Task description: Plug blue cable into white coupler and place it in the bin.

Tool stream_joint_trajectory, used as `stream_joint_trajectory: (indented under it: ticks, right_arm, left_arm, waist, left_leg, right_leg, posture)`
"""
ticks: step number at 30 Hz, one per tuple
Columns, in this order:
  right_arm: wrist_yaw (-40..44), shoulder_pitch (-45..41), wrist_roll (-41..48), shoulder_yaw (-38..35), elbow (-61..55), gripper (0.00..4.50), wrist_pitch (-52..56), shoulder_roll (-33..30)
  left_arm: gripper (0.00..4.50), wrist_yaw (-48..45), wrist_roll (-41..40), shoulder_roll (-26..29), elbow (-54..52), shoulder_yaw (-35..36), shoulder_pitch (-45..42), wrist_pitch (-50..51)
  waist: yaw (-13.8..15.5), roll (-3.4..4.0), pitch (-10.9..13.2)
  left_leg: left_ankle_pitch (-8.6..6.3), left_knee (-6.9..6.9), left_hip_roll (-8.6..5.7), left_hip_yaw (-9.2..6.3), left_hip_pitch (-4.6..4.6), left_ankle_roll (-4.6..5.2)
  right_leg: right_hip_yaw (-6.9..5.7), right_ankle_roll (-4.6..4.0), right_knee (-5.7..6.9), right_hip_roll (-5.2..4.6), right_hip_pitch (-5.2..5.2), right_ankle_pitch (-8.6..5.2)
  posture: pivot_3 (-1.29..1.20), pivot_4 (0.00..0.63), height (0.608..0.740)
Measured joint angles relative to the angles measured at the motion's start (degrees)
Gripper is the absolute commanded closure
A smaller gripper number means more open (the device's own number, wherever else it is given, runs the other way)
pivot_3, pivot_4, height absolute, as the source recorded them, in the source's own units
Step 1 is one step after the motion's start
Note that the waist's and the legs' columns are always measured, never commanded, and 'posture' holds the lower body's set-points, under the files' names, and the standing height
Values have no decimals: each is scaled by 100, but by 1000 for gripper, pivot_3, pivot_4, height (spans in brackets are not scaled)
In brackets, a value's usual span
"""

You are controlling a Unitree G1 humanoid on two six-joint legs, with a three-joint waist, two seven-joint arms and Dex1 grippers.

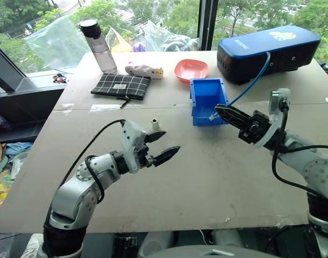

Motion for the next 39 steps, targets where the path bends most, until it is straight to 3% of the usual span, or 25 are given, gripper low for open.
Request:
stream_joint_trajectory:
  ticks: [8, 17, 20, 24, 26, 33, 39]
  right_arm:
    - [362, -211, 264, -10, -7, 4500, 160, -18]
    - [85, 112, 333, -111, -447, 4500, 152, 39]
    - [-51, 269, 355, -154, -662, 4500, 135, 41]
    - [-247, 490, 398, -251, -901, 4500, 59, 30]
    - [-307, 570, 446, -311, -957, 4500, 47, 15]
    - [-522, 794, 568, -392, -1198, 4500, 14, -114]
    - [-300, 829, 63, -243, -1246, 4500, -34, -423]
  left_arm:
    - [592, 970, 1465, -18, 1564, -109, -562, -502]
    - [592, 199, 1936, -85, 3870, -496, -1751, -1713]
    - [1479, -204, 2100, -97, 4774, -609, -2259, -2212]
    - [3300, -733, 2263, -203, 5901, -747, -2708, -2922]
    - [3989, -877, 2276, -282, 6255, -746, -2856, -3173]
    - [3982, -1884, 2166, -365, 6764, -742, -3134, -3436]
    - [3982, -3037, 1906, -438, 5154, -1417, -2755, -2830]
  waist:
    - [-21, -1, 0]
    - [-33, -1, 0]
    - [-36, -2, 0]
    - [-43, -3, 0]
    - [-45, -5, 0]
    - [-44, -7, -1]
    - [-36, -7, -1]
  left_leg:
    - [0, 0, -1, -4, -1, 0]
    - [0, -2, -1, -7, -7, 0]
    - [0, 0, -1, -7, -8, 0]
    - [0, -1, -2, -7, -8, 0]
    - [0, 0, -2, -9, -8, 0]
    - [0, 3, -3, -9, -10, 1]
    - [0, 4, -3, -10, -12, 1]
  right_leg:
    - [-4, 0, 1, 1, 0, 1]
    - [-5, 0, 1, -1, -9, 1]
    - [-6, 1, 1, -2, -9, 2]
    - [-4, 1, 1, -2, -10, 2]
    - [-6, 1, 3, -2, -10, 2]
    - [-7, 2, 4, -4, -10, 2]
    - [-7, 2, 3, -5, -10, 2]
  posture:
    - [0, 150, 740]
    - [0, 150, 740]
    - [0, 150, 740]
    - [0, 150, 740]
    - [0, 150, 740]
    - [0, 150, 740]
    - [0, 150, 740]
